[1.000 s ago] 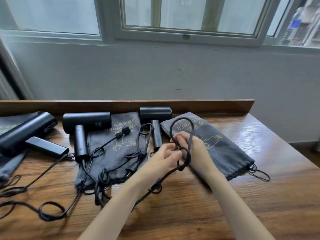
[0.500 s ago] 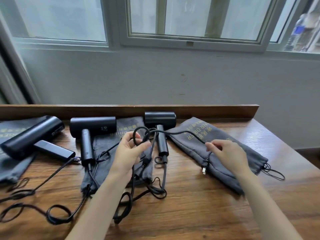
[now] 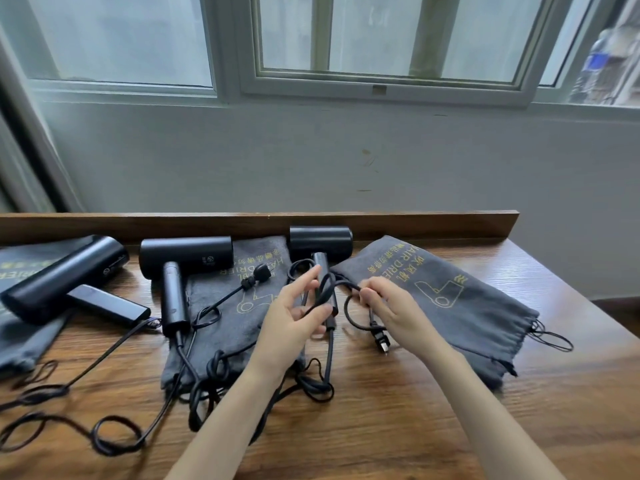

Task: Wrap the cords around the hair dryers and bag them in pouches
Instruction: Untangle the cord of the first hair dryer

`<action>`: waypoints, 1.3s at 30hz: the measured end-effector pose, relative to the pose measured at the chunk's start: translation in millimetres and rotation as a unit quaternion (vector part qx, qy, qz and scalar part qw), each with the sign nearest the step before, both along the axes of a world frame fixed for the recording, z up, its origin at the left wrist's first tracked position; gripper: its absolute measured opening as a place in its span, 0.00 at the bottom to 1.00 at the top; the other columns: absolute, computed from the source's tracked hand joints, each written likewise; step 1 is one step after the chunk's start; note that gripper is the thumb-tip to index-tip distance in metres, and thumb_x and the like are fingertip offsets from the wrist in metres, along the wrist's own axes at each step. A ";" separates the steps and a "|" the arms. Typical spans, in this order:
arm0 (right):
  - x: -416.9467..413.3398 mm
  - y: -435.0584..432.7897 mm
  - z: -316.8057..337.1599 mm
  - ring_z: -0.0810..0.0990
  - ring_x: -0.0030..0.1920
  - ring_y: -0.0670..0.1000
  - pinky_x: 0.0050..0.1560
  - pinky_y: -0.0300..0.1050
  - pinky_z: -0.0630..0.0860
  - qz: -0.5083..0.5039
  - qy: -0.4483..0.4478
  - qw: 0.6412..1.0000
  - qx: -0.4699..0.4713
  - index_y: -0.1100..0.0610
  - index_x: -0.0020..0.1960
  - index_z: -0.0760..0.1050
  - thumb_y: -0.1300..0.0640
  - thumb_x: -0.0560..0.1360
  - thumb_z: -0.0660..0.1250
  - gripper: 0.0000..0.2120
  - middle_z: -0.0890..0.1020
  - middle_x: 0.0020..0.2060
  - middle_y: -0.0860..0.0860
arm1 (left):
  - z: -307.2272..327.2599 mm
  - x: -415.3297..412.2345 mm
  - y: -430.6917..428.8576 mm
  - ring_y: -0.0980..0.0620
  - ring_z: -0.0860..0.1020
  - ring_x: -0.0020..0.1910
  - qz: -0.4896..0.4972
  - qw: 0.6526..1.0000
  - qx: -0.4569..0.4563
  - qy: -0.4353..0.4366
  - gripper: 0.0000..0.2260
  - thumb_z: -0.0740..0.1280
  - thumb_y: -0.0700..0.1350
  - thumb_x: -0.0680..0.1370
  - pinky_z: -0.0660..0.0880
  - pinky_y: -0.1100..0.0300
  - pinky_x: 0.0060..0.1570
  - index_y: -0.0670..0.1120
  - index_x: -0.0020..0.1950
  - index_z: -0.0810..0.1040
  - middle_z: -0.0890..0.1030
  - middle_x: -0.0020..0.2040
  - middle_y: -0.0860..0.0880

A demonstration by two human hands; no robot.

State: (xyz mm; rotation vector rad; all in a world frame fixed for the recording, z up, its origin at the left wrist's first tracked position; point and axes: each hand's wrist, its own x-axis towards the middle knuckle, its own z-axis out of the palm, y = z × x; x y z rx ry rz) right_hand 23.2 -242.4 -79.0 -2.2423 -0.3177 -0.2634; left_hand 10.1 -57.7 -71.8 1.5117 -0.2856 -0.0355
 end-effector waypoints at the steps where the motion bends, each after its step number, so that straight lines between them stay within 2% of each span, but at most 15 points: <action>1: -1.7 0.8 -1.3 0.72 0.39 0.45 0.42 0.40 0.67 -0.001 0.001 1.000 0.011 0.51 0.37 0.71 0.57 0.80 0.58 0.13 0.75 0.36 0.50 | -0.5 0.6 0.1 0.58 0.81 0.43 0.009 1.000 -0.003 -0.008 0.21 0.66 0.34 0.75 0.78 0.62 0.46 0.55 0.62 0.74 0.76 0.58 0.52; 3: -6.2 2.3 -2.8 0.68 0.31 0.44 0.35 0.39 0.64 0.002 -0.007 1.000 0.026 0.52 0.37 0.72 0.56 0.79 0.60 0.12 0.71 0.28 0.47 | 1.8 0.6 -2.0 0.56 0.81 0.50 0.014 1.000 -0.006 -0.027 0.18 0.65 0.33 0.76 0.77 0.62 0.52 0.52 0.60 0.77 0.79 0.57 0.52; 6: -10.1 2.6 -5.2 0.65 0.28 0.43 0.32 0.39 0.63 -0.013 -0.035 0.999 0.030 0.52 0.38 0.75 0.56 0.78 0.62 0.10 0.69 0.24 0.44 | 4.9 2.5 -6.0 0.59 0.80 0.50 0.025 0.999 -0.011 -0.041 0.15 0.65 0.31 0.75 0.75 0.69 0.49 0.47 0.56 0.79 0.82 0.52 0.52; 9: -13.1 2.7 -4.4 0.67 0.28 0.43 0.32 0.40 0.64 -0.018 -0.058 0.998 0.003 0.51 0.38 0.77 0.53 0.77 0.64 0.09 0.70 0.25 0.44 | 1.6 5.1 -10.1 0.61 0.80 0.49 0.033 0.998 -0.004 -0.056 0.14 0.66 0.30 0.74 0.74 0.70 0.48 0.47 0.53 0.80 0.83 0.50 0.51; 12: -15.8 11.3 -2.6 0.70 0.29 0.40 0.32 0.35 0.64 -0.019 -0.087 0.995 -0.048 0.49 0.41 0.79 0.48 0.75 0.63 0.08 0.71 0.25 0.39 | -4.3 2.0 -18.2 0.54 0.81 0.49 0.005 0.999 0.008 -0.038 0.09 0.67 0.35 0.74 0.76 0.65 0.49 0.45 0.51 0.81 0.84 0.48 0.47; 15: -15.6 21.6 -4.9 0.72 0.30 0.41 0.34 0.35 0.66 -0.022 -0.082 0.996 -0.017 0.47 0.40 0.78 0.52 0.76 0.65 0.07 0.75 0.26 0.40 | -6.1 1.7 -22.4 0.52 0.81 0.48 -0.010 0.997 -0.067 0.046 0.12 0.58 0.40 0.80 0.76 0.59 0.51 0.43 0.52 0.81 0.84 0.48 0.47; 17: -16.2 26.9 -9.4 0.74 0.33 0.40 0.35 0.31 0.66 -0.026 -0.073 0.997 0.018 0.43 0.39 0.74 0.57 0.76 0.65 0.11 0.77 0.28 0.38 | -6.7 3.0 -19.0 0.55 0.81 0.49 -0.004 0.999 -0.019 0.036 0.12 0.56 0.36 0.80 0.76 0.64 0.48 0.45 0.54 0.78 0.83 0.50 0.50; 18: -17.0 29.2 -11.4 0.75 0.33 0.40 0.35 0.30 0.66 -0.028 -0.067 0.997 0.027 0.43 0.41 0.72 0.58 0.77 0.65 0.11 0.77 0.29 0.39 | -6.3 2.2 -17.5 0.57 0.80 0.47 0.003 1.000 0.022 0.013 0.12 0.57 0.34 0.79 0.76 0.69 0.44 0.45 0.54 0.77 0.83 0.50 0.51; 20: -16.7 32.2 -13.3 0.74 0.33 0.41 0.35 0.32 0.66 -0.023 -0.049 0.997 0.053 0.49 0.46 0.70 0.59 0.77 0.64 0.06 0.76 0.31 0.44 | -7.2 1.3 -15.5 0.56 0.79 0.45 0.022 0.999 0.049 -0.012 0.10 0.59 0.33 0.78 0.76 0.70 0.41 0.44 0.52 0.77 0.82 0.49 0.48; 24: -14.2 31.1 -8.2 0.74 0.38 0.41 0.42 0.32 0.69 0.016 -0.026 0.998 0.063 0.52 0.48 0.73 0.62 0.77 0.63 0.05 0.76 0.40 0.47 | -9.2 3.8 -15.5 0.52 0.79 0.47 0.063 0.996 0.055 -0.015 0.06 0.64 0.33 0.75 0.77 0.55 0.52 0.44 0.46 0.76 0.81 0.44 0.47; 28: -14.9 27.7 -4.9 0.75 0.35 0.47 0.42 0.47 0.74 0.042 0.023 0.996 0.077 0.57 0.46 0.70 0.60 0.76 0.64 0.02 0.80 0.38 0.58 | -5.2 5.7 -16.3 0.61 0.78 0.35 0.069 0.995 0.065 -0.019 0.07 0.65 0.32 0.75 0.77 0.61 0.42 0.43 0.43 0.76 0.79 0.38 0.49; 30: -15.4 26.1 -5.3 0.74 0.36 0.50 0.44 0.53 0.74 0.041 0.030 0.995 0.087 0.56 0.43 0.68 0.59 0.76 0.63 0.05 0.79 0.36 0.59 | -5.0 5.0 -16.8 0.60 0.78 0.35 0.093 0.995 0.023 -0.008 0.08 0.63 0.31 0.76 0.76 0.66 0.38 0.43 0.42 0.75 0.78 0.37 0.49; 33: -17.9 24.3 -2.3 0.76 0.36 0.46 0.46 0.47 0.73 0.064 0.046 0.986 0.145 0.55 0.40 0.65 0.65 0.76 0.62 0.10 0.78 0.29 0.49 | -5.3 5.6 -14.1 0.53 0.78 0.38 0.138 0.982 -0.121 0.047 0.08 0.62 0.30 0.76 0.78 0.67 0.38 0.42 0.43 0.75 0.77 0.40 0.46; 37: -22.8 14.3 1.2 0.76 0.37 0.47 0.49 0.42 0.74 0.108 0.087 0.971 0.195 0.59 0.39 0.63 0.69 0.75 0.62 0.11 0.74 0.28 0.45 | -2.5 16.2 4.3 0.53 0.76 0.39 0.196 0.884 -0.391 0.166 0.10 0.59 0.29 0.77 0.78 0.69 0.35 0.42 0.43 0.73 0.75 0.41 0.45; 39: -26.3 10.1 0.8 0.77 0.42 0.50 0.49 0.41 0.74 0.118 0.099 0.966 0.208 0.59 0.39 0.63 0.67 0.75 0.63 0.10 0.74 0.28 0.45 | -3.6 15.6 10.8 0.54 0.76 0.38 0.183 0.888 -0.387 0.166 0.12 0.58 0.28 0.77 0.77 0.70 0.34 0.43 0.44 0.74 0.74 0.40 0.47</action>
